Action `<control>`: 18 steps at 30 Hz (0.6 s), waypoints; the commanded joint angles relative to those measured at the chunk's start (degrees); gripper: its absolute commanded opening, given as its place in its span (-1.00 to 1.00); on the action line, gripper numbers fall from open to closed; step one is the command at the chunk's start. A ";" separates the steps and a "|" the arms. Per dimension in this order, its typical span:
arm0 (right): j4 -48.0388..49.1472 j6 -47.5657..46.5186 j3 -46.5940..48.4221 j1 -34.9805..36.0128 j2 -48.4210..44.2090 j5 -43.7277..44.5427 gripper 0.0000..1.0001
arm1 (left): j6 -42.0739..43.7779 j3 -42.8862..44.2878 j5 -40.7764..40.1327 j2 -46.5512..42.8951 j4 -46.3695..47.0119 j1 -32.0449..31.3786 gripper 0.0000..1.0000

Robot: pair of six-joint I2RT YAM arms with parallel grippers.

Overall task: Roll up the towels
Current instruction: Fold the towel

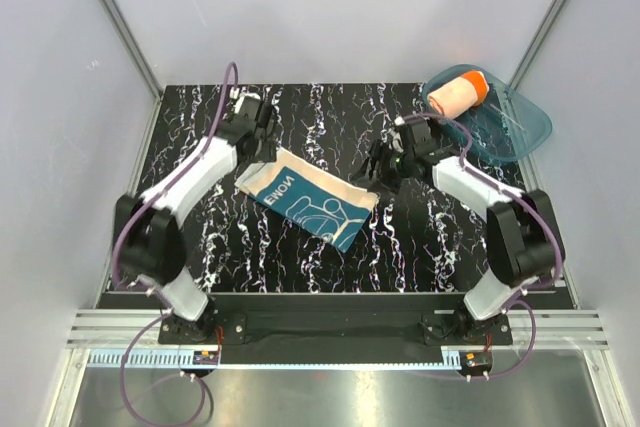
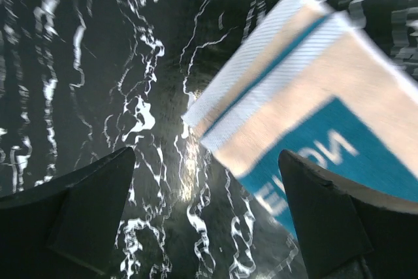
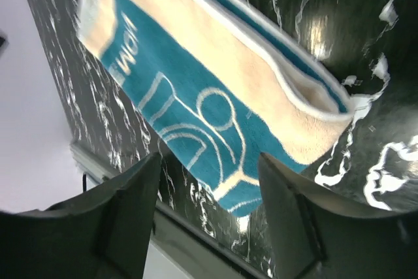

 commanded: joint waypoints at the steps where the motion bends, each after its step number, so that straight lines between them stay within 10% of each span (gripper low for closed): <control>1: -13.02 -6.17 7.77 0.27 -7.29 11.43 0.38 | 2.23 -3.79 -8.72 -10.90 2.91 -7.44 0.98; 11: -19.03 -2.76 2.87 -2.45 -21.71 28.33 0.47 | 1.80 -18.66 -6.89 -18.66 20.15 -41.29 0.93; 18: -23.68 -2.49 0.75 -3.24 -28.48 31.94 0.45 | 0.65 -17.09 -2.94 -7.60 24.82 -48.96 0.72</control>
